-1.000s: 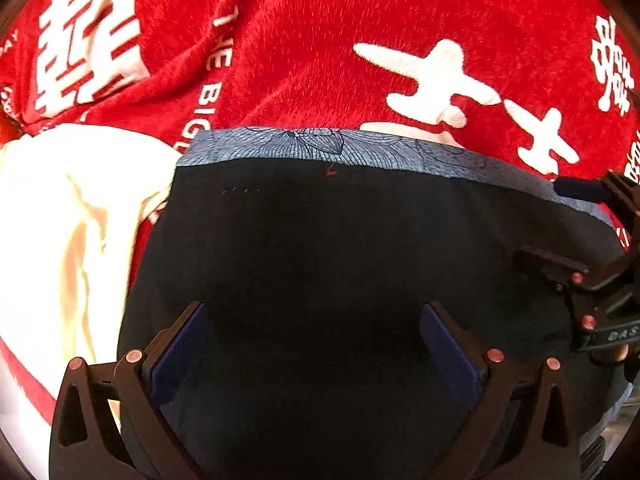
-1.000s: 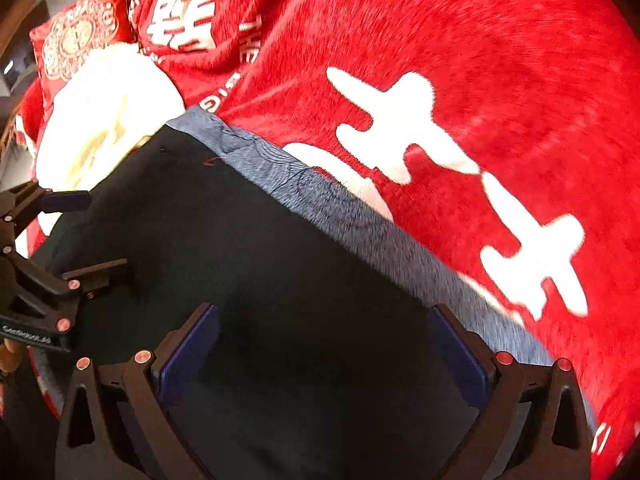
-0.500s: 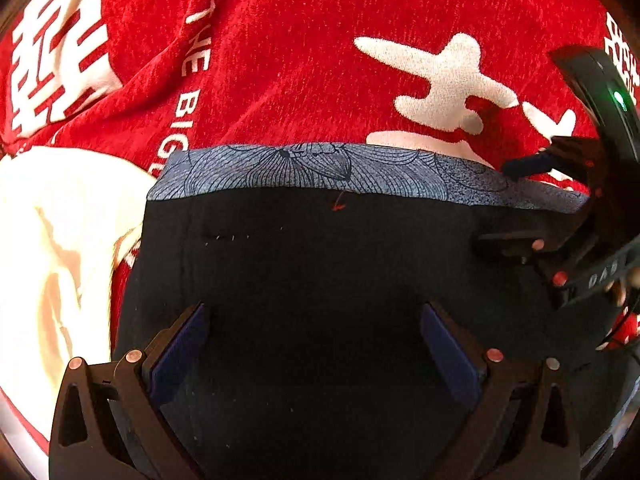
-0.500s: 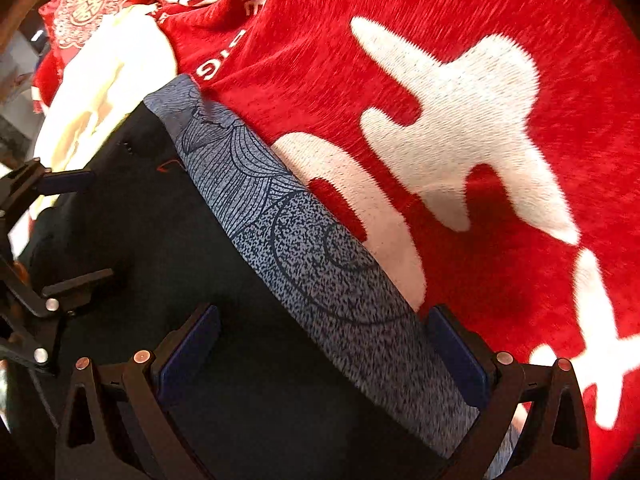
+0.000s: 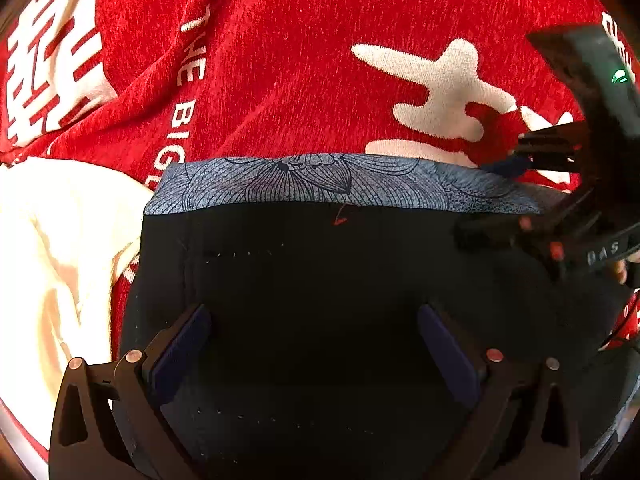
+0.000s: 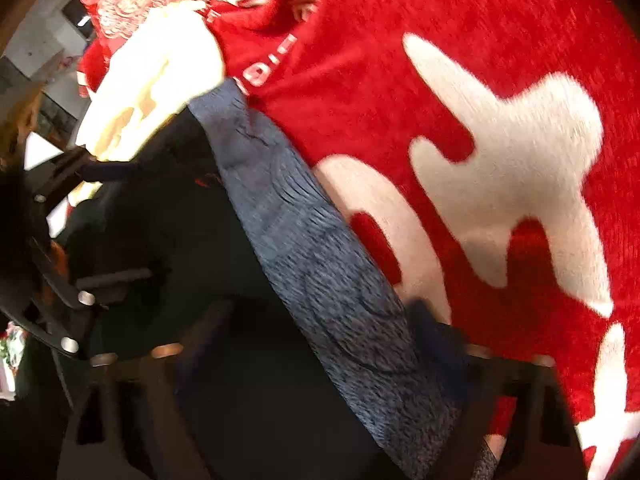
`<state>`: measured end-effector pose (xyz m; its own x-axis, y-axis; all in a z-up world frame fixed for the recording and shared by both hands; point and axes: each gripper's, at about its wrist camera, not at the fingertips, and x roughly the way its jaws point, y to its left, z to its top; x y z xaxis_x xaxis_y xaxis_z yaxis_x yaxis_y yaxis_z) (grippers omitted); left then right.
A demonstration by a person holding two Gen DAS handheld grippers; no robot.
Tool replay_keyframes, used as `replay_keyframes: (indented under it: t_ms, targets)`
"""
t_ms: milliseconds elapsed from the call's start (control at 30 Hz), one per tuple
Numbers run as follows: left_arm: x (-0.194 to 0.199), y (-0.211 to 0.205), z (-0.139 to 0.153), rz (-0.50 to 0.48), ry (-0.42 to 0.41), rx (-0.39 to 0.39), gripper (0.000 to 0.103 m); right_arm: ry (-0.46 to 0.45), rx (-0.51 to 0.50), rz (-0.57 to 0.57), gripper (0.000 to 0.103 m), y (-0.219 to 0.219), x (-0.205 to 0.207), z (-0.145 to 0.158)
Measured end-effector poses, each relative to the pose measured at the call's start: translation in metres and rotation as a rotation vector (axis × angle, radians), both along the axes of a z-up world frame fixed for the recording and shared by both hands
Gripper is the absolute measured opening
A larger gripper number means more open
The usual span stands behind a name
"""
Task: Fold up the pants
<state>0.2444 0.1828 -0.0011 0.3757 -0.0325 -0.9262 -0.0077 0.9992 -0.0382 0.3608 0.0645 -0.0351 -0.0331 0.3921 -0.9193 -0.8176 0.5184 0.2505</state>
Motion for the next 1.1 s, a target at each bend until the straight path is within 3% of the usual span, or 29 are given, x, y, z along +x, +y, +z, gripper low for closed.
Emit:
replay_keyframes:
  t_ms: [133,300,400,533,633,800,833,867,967,1000,1067,1100]
  targets:
    - [-0.002,0.006,0.003,0.007,-0.011,-0.022,0.103,-0.060,-0.053,0.061,0.026,0.002,-0.018,0.010]
    - [-0.006,0.030,0.012,0.057,-0.020,-0.098,0.103,-0.182,-0.052,0.059,0.019,-0.001,-0.042,0.036]
    - [-0.002,0.045,0.022,0.085,-0.023,-0.148,0.103,-0.271,-0.040,0.068,0.017,0.000,-0.062,0.045]
    - [0.004,0.059,0.034,0.139,-0.003,-0.290,0.103,-0.461,-0.059,0.087,0.017,-0.003,-0.108,0.057]
    - [0.019,0.059,0.040,0.204,0.031,-0.312,0.103,-0.543,-0.093,0.127,0.017,0.002,-0.133,0.052]
    - [0.045,0.052,0.038,0.315,0.115,-0.359,0.103,-0.574,-0.097,0.125,0.017,0.003,-0.142,0.046]
    - [0.051,0.048,0.035,0.337,0.145,-0.339,0.103,-0.573,-0.094,0.120,0.017,0.004,-0.142,0.045]
    - [0.056,0.045,0.031,0.354,0.166,-0.306,0.099,-0.574,-0.094,0.118,0.017,0.006,-0.143,0.044]
    - [0.065,0.036,0.009,0.373,0.262,-0.278,0.014,-0.590,-0.091,0.119,0.017,0.008,-0.146,0.044]
    - [0.064,0.037,0.004,0.386,0.271,-0.291,0.013,-0.592,-0.086,0.120,0.017,0.008,-0.147,0.044]
    - [0.054,0.038,0.009,0.383,0.213,-0.304,0.011,-0.601,-0.082,0.117,0.016,0.008,-0.152,0.046]
    - [0.047,0.039,0.013,0.382,0.183,-0.311,0.011,-0.602,-0.076,0.111,0.010,0.007,-0.153,0.048]
